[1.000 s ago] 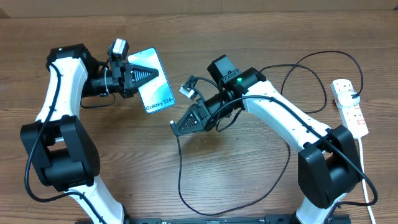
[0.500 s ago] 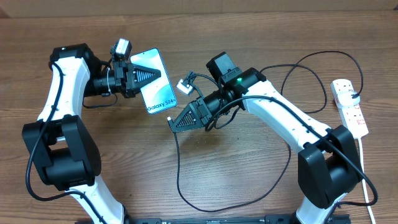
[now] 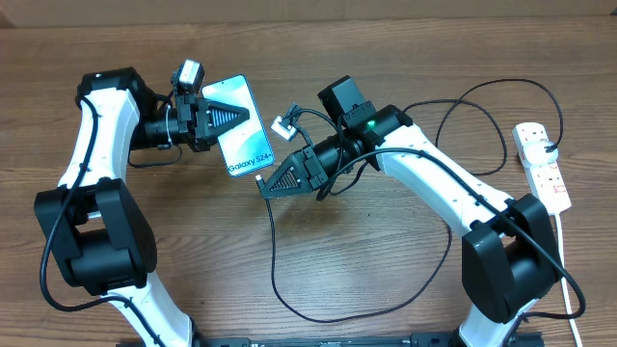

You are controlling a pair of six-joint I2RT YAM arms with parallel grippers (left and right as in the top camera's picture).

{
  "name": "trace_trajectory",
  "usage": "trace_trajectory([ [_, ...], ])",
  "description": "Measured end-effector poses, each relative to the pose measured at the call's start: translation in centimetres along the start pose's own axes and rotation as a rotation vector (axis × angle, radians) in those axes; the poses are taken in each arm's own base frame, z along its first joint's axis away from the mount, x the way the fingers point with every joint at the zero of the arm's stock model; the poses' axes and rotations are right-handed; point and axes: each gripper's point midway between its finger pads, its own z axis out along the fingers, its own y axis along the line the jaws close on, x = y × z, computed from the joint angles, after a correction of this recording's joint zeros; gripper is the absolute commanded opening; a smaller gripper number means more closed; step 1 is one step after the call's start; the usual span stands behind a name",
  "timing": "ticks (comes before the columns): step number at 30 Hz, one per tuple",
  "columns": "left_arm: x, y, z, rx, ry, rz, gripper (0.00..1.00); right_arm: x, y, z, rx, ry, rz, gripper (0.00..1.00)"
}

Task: Plug charger to phone and switch on socket

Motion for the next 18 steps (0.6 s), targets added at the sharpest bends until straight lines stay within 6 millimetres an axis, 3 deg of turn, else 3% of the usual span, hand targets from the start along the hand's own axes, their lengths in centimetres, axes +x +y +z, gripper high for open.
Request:
trace_trajectory([
  [18, 0.00, 0.00, 0.00, 0.000, 0.000, -0.006, 0.04, -0.58, 0.41, -0.01, -0.021, -0.008, -0.001, 0.04],
])
